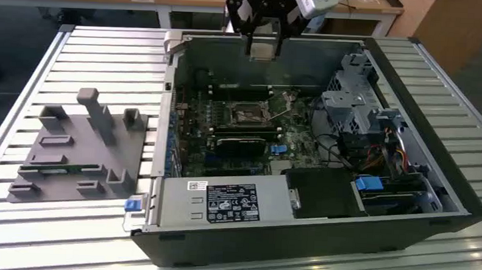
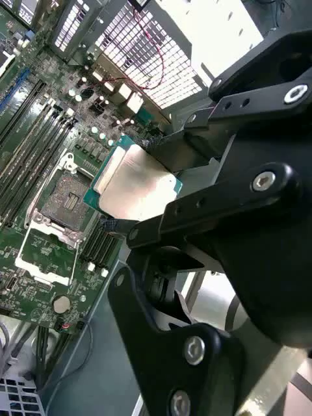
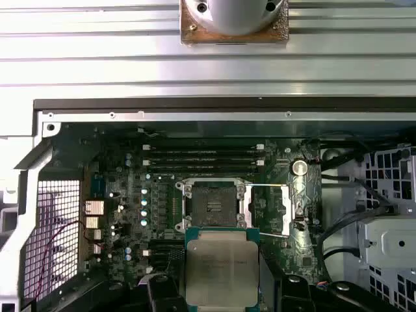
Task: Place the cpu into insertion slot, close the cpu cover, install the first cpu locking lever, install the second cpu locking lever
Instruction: 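Place the cpu into insertion slot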
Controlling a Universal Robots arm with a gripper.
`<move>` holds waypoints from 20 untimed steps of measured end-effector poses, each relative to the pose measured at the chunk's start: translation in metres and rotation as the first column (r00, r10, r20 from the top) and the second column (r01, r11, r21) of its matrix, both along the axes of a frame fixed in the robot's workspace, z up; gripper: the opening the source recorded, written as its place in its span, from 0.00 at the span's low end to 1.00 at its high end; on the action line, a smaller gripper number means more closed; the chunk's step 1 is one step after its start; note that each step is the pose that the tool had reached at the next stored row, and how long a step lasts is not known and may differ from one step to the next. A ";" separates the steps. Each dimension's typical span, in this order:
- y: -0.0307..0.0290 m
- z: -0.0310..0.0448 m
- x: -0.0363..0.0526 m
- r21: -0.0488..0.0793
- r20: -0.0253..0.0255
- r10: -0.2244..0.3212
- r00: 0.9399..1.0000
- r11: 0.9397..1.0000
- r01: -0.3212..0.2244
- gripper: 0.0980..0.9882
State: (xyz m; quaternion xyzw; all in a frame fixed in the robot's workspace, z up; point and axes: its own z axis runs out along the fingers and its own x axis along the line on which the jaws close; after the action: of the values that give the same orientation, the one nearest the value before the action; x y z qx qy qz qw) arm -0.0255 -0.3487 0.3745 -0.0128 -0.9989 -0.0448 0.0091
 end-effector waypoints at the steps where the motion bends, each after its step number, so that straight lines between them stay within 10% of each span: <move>1: 0.0000 0.0000 0.0000 0.000 0.000 0.000 1.000 1.000 0.000 0.49; 20: 0.0000 0.0000 -0.0004 0.000 0.000 -0.035 0.999 0.999 0.035 0.49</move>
State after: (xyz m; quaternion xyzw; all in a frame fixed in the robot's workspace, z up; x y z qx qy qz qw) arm -0.0259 -0.3487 0.3745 -0.0304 -0.9985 -0.0450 0.0083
